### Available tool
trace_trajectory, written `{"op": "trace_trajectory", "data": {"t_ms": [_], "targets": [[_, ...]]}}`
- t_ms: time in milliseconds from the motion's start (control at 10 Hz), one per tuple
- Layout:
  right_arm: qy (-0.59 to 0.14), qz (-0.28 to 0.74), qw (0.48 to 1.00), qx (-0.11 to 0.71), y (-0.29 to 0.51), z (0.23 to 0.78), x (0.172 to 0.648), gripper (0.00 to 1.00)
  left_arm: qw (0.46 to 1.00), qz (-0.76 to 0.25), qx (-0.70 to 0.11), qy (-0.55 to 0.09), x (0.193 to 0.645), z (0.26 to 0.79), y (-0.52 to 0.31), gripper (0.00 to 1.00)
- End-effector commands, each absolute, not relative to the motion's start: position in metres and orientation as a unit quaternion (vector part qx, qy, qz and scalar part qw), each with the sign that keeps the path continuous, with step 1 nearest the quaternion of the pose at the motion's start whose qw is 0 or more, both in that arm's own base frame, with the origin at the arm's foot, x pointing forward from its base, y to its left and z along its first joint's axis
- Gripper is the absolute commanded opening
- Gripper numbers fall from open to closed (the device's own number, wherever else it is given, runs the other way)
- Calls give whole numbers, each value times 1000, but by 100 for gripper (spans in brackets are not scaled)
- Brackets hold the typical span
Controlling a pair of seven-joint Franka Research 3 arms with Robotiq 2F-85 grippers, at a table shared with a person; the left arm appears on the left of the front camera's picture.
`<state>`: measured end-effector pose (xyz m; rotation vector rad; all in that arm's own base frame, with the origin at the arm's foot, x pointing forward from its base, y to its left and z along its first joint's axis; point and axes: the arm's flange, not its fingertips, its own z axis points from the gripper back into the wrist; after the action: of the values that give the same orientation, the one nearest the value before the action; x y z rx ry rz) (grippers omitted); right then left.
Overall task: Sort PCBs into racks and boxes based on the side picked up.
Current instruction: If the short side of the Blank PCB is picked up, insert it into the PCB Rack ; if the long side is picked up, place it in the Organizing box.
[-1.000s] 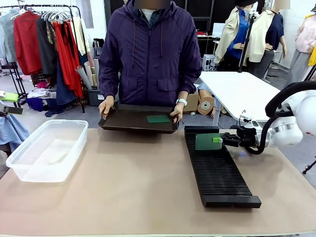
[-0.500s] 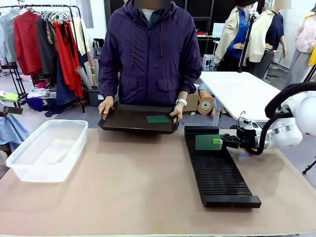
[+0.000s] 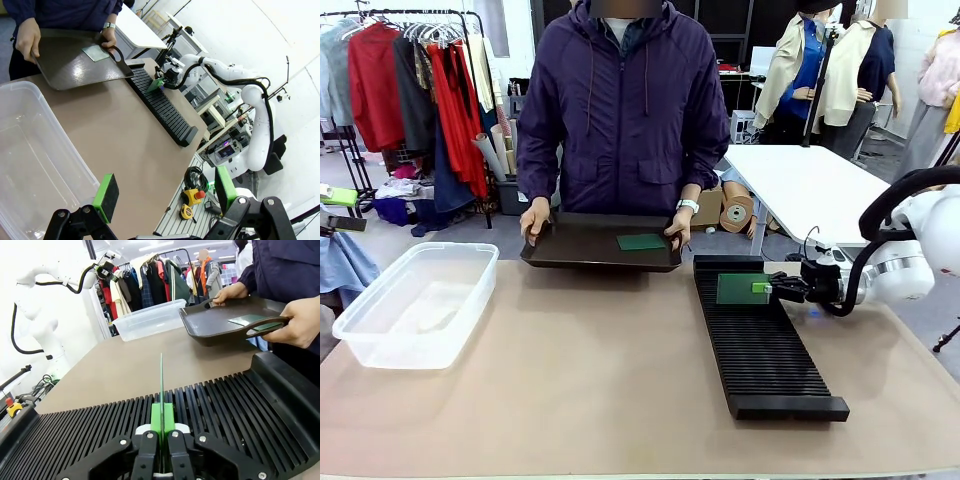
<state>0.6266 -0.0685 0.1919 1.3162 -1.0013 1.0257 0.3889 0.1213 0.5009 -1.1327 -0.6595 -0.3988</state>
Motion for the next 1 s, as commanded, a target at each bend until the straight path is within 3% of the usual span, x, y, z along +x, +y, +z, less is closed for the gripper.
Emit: {"op": "trace_trajectory", "data": {"t_ms": [0,400,500,900], "targets": [[-441,432,568,543,-72,183,616,13,774,-182,-526,-304,388,503,121,100],[-460,430,555,544,-75,195,615,91,774,-182,-526,-304,388,503,121,100],[-462,430,554,543,-75,199,615,100,774,-182,-526,-304,388,503,121,100],[-457,433,563,535,-73,205,615,100,774,-182,-526,-304,388,503,121,100]]}}
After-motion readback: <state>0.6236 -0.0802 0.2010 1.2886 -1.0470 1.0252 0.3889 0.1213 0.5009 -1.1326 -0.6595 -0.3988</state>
